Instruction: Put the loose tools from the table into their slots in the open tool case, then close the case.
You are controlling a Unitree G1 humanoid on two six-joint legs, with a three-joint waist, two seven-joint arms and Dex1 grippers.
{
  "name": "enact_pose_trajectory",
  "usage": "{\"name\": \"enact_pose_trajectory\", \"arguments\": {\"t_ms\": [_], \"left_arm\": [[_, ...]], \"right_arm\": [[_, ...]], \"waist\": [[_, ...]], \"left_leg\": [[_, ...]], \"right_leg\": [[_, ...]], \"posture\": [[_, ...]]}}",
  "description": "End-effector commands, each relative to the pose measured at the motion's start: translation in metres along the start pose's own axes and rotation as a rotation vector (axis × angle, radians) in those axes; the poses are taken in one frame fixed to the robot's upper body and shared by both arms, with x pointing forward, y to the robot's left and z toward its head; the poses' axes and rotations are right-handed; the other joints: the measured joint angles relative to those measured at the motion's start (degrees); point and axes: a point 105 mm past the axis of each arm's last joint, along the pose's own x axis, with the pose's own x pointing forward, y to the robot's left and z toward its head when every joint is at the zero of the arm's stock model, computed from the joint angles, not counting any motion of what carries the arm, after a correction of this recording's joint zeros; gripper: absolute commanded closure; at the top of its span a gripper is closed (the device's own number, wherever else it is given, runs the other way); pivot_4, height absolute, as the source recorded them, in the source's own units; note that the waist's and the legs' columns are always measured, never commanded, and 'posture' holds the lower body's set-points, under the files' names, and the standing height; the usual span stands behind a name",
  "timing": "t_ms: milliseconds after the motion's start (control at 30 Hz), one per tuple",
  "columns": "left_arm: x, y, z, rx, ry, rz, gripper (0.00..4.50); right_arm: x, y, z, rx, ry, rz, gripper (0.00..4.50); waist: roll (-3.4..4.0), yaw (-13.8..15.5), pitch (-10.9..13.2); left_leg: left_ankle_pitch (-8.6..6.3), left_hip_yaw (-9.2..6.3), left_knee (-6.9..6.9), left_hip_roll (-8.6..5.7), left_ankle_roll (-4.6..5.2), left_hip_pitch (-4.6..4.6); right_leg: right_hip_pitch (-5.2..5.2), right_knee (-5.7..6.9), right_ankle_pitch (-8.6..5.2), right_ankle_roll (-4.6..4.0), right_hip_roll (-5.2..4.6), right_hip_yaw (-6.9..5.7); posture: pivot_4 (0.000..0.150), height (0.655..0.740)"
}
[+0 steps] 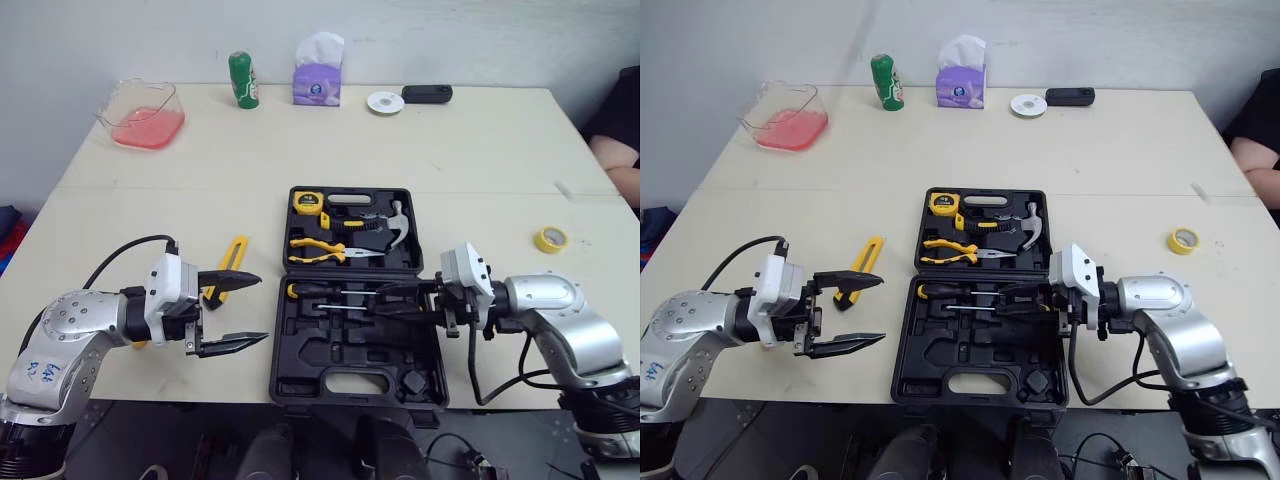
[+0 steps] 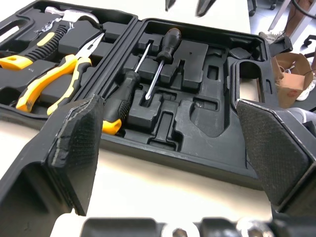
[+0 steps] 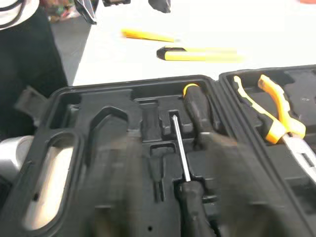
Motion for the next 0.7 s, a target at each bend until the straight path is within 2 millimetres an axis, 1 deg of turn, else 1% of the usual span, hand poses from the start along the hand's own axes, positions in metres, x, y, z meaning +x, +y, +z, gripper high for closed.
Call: {"name": "enact_pose_trajectory", "arguments": {"t_ms": [33, 167, 333, 567, 700], "left_arm": [[0.005, -0.006, 0.011, 0.021, -0.012, -0.043, 0.00], [0.008, -0.008, 0.013, 0.015, -0.012, -0.056, 0.00], [0.010, -0.007, 0.014, 0.018, -0.011, -0.057, 0.00], [0.010, -0.008, 0.014, 0.018, -0.009, -0.053, 0.00], [0.010, -0.009, 0.014, 0.017, -0.011, -0.053, 0.00]], "right_arm": [[0.003, 0.000, -0.004, -0.029, 0.012, -0.003, 4.39], [0.008, 0.002, -0.017, 0.008, 0.045, 0.012, 4.39], [0.009, 0.000, -0.023, 0.017, 0.056, 0.003, 4.39], [0.007, -0.007, -0.027, 0.026, 0.073, -0.036, 4.39], [0.010, -0.008, -0.032, 0.043, 0.101, -0.034, 4.39]], "waist": [[0.00, 0.03, 0.00], [0.00, 0.00, 0.00], [0.00, 0.00, 0.00], [0.00, 0.00, 0.00], [0.00, -0.01, 0.00]], "left_leg": [[0.00, 0.00, 0.00, 0.00, 0.00, 0.00], [0.00, -0.02, 0.00, 0.01, 0.00, 0.00], [0.00, -0.01, 0.00, 0.01, 0.00, 0.01], [0.00, -0.01, 0.00, 0.01, 0.00, 0.00], [0.00, -0.01, 0.00, 0.01, 0.00, 0.00]], "right_leg": [[0.00, 0.00, 0.00, 0.00, 0.00, 0.00], [0.00, 0.00, 0.00, 0.00, 0.00, 0.00], [0.00, 0.01, 0.00, 0.00, 0.01, 0.00], [0.00, 0.01, 0.00, 0.00, 0.01, 0.00], [0.00, 0.01, 0.00, 0.00, 0.01, 0.00]], "posture": [[0.150, 0.7400], [0.150, 0.7400], [0.150, 0.7400], [0.150, 0.7400], [0.150, 0.7400]]}}
